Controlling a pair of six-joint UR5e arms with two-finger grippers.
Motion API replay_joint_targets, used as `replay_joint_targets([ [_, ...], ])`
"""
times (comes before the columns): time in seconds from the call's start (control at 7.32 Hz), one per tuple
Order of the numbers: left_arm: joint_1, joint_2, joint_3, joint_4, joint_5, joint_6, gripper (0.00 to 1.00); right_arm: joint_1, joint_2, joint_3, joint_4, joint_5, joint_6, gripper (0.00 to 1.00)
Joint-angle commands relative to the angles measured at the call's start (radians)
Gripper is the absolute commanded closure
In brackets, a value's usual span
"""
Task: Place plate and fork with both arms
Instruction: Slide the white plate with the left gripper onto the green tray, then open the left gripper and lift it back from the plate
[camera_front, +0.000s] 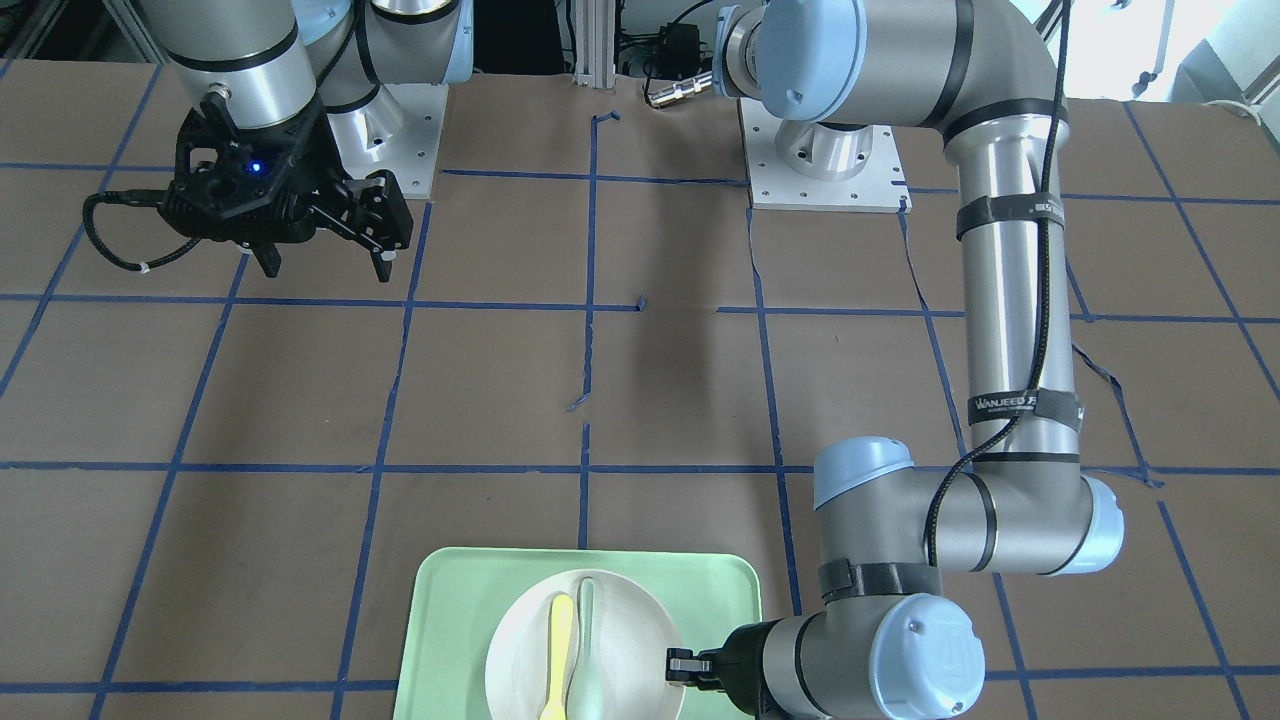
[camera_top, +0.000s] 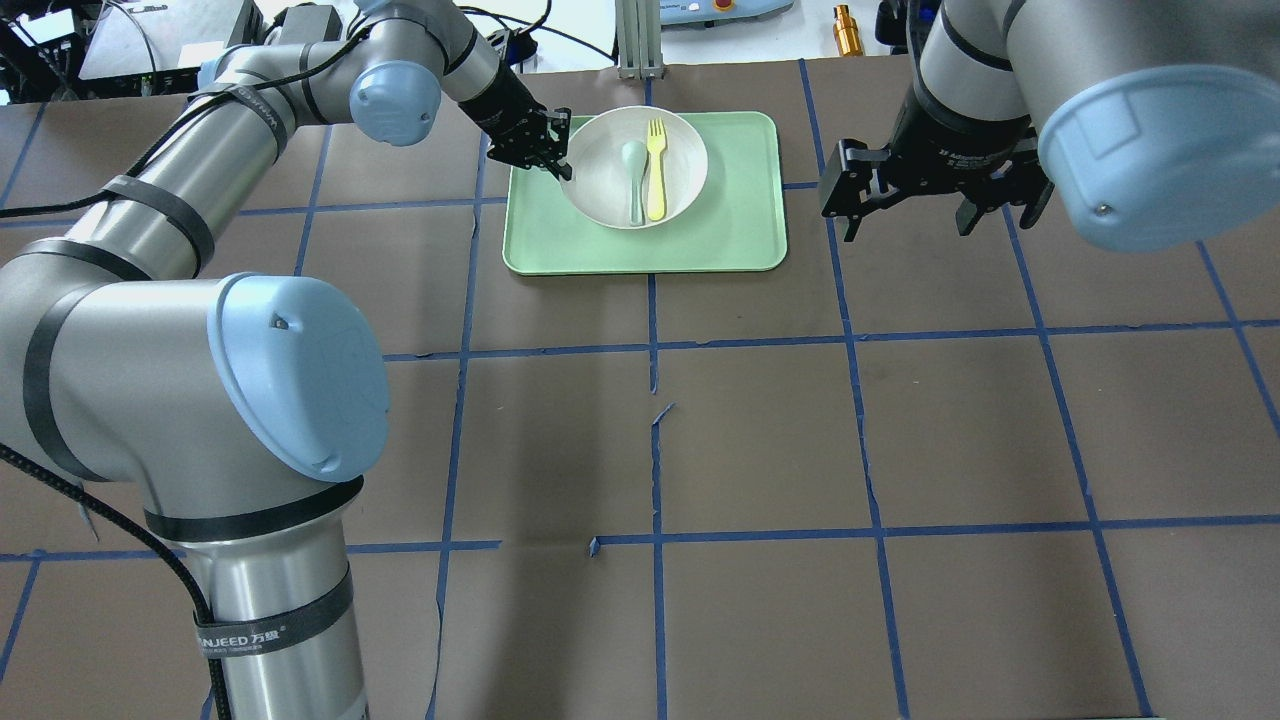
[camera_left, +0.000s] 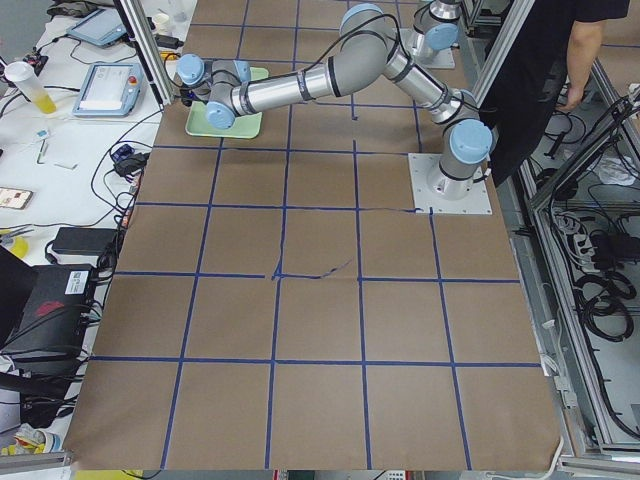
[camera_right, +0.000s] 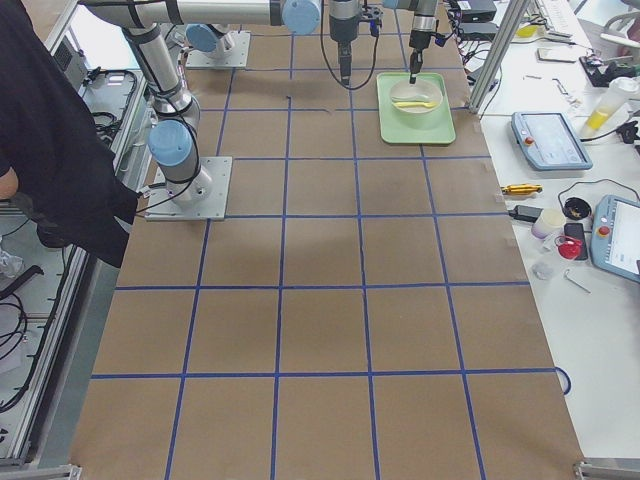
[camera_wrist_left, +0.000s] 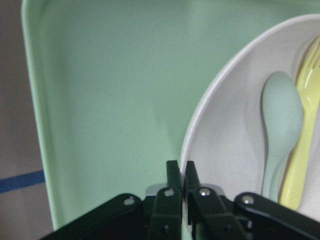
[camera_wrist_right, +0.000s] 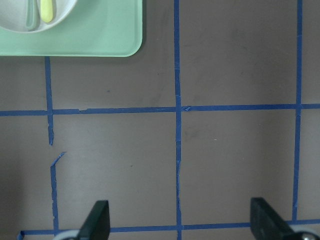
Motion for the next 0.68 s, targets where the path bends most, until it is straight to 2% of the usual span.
replay_joint_targets([
  [0.0,-0.007,-0.017,0.002,0.009,0.006,0.002,1.0,0.0,0.0,0.0,0.0,0.0,0.0,0.0],
  [0.27,-0.007,-0.026,0.002,0.042,0.009,-0.015,1.0,0.0,0.0,0.0,0.0,0.0,0.0,0.0],
  [0.41,-0.007,-0.021,-0.006,0.043,0.0,-0.007,0.59,0.0,0.0,0.0,0.0,0.0,0.0,0.0],
  [0.55,-0.008,-0.004,-0.035,0.075,-0.012,-0.013,0.01,0.0,0.0,0.0,0.0,0.0,0.0,0.0],
])
